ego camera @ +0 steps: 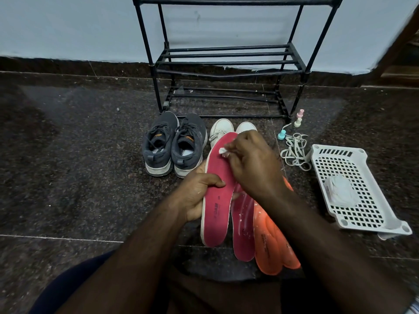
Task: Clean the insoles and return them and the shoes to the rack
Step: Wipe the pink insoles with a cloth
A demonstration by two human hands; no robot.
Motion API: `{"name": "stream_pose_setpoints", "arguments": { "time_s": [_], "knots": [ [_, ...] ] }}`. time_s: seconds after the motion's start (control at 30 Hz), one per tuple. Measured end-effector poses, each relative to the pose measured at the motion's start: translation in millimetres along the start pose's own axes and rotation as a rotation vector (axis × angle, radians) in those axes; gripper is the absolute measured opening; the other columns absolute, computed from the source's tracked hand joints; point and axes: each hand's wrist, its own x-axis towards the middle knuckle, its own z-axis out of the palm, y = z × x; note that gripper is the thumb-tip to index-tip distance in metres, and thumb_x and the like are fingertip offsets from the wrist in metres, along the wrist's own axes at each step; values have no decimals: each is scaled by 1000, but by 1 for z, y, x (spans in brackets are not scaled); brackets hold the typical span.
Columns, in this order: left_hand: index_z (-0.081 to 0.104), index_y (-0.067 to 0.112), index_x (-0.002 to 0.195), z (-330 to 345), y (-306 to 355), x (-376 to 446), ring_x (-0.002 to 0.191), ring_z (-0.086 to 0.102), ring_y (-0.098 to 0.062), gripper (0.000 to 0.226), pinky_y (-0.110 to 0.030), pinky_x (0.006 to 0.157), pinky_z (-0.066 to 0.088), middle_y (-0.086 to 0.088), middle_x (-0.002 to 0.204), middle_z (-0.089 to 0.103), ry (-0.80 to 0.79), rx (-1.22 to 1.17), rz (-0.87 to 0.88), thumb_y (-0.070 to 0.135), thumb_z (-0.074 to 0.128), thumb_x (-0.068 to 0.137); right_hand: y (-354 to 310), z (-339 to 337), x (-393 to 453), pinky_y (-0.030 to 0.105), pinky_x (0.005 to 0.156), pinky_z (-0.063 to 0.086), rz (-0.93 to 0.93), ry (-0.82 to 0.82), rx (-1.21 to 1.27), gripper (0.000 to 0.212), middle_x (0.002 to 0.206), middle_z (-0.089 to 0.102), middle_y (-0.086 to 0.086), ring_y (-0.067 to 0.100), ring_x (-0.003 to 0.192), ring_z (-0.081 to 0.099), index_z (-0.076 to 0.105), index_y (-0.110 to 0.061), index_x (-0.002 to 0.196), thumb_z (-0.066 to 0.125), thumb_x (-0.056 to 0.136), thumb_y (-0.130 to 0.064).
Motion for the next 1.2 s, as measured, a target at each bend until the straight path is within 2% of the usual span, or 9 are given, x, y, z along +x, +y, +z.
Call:
{"name": "stream_pose_setpoints", "arguments": {
  "time_s": [0.13, 0.27, 0.4, 0.6, 0.73, 0.83, 1.03, 1.13, 1.2],
  "knots": [
    [56, 9, 112, 5, 4, -4, 62, 66, -22, 50, -36, 56, 58, -10, 77, 66, -1, 47, 19, -23, 33, 82, -4, 8, -6, 22, 80, 44, -39, -122, 13, 11, 98, 65, 10, 24, 90, 64, 74, -3, 89, 71, 79, -4],
    [55, 9, 111, 0, 3, 0, 68, 61, -22, 52, -32, 59, 55, -13, 78, 58, 29, 53, 43, -25, 33, 78, -13, 11, -11, 26, 76, 47, -118, -193, 102, 22, 89, 69, 7, 20, 84, 65, 76, -7, 89, 60, 75, -3],
    [56, 10, 120, 3, 1, -1, 67, 58, -22, 58, -31, 59, 54, -14, 81, 58, 17, 69, 38, -20, 42, 72, -7, 14, -11, 32, 75, 51, -93, -123, 92, 13, 88, 67, 5, 19, 83, 64, 75, -8, 92, 69, 80, -7],
    [51, 6, 134, 4, 0, -3, 81, 67, -30, 61, -55, 79, 59, -18, 99, 64, -30, 47, 3, -23, 38, 82, 9, 8, -2, 32, 77, 51, 14, -21, 3, 16, 89, 68, 4, 19, 83, 64, 76, -11, 96, 70, 81, -8],
    [52, 6, 120, 5, 1, -2, 67, 64, -23, 54, -34, 61, 57, -13, 78, 64, 28, 63, 19, -23, 41, 76, -7, 11, -13, 21, 77, 47, -84, -98, 113, 17, 86, 69, 4, 11, 82, 61, 77, -10, 93, 72, 78, -5],
    [55, 9, 112, 8, 4, -4, 64, 65, -20, 51, -31, 57, 55, -10, 75, 64, 26, 86, 15, -26, 33, 80, -9, 13, -13, 25, 72, 48, -129, -55, 100, 13, 84, 65, 5, 16, 79, 62, 76, -8, 91, 71, 79, -3],
    [53, 8, 133, 5, 4, -6, 90, 69, -34, 60, -64, 89, 53, -21, 108, 65, -26, 13, -16, -23, 37, 85, 6, 4, 1, 34, 76, 51, 16, 25, 37, 14, 88, 66, 3, 19, 82, 63, 75, -10, 93, 68, 82, -6],
    [55, 8, 131, 8, 5, -6, 88, 71, -31, 45, -59, 91, 52, -18, 106, 69, -24, -58, -35, -9, 43, 91, 6, 0, 0, 22, 80, 48, 16, -3, 63, 22, 91, 67, 0, 15, 86, 63, 76, -13, 98, 68, 82, -1],
    [63, 8, 122, 13, 7, -8, 81, 71, -26, 29, -47, 83, 58, -14, 97, 71, 3, -73, -75, 22, 49, 99, 3, 2, -1, 16, 81, 41, 3, -41, 37, 25, 92, 66, 1, 17, 89, 62, 76, -12, 101, 67, 82, 1]
  ]
}}
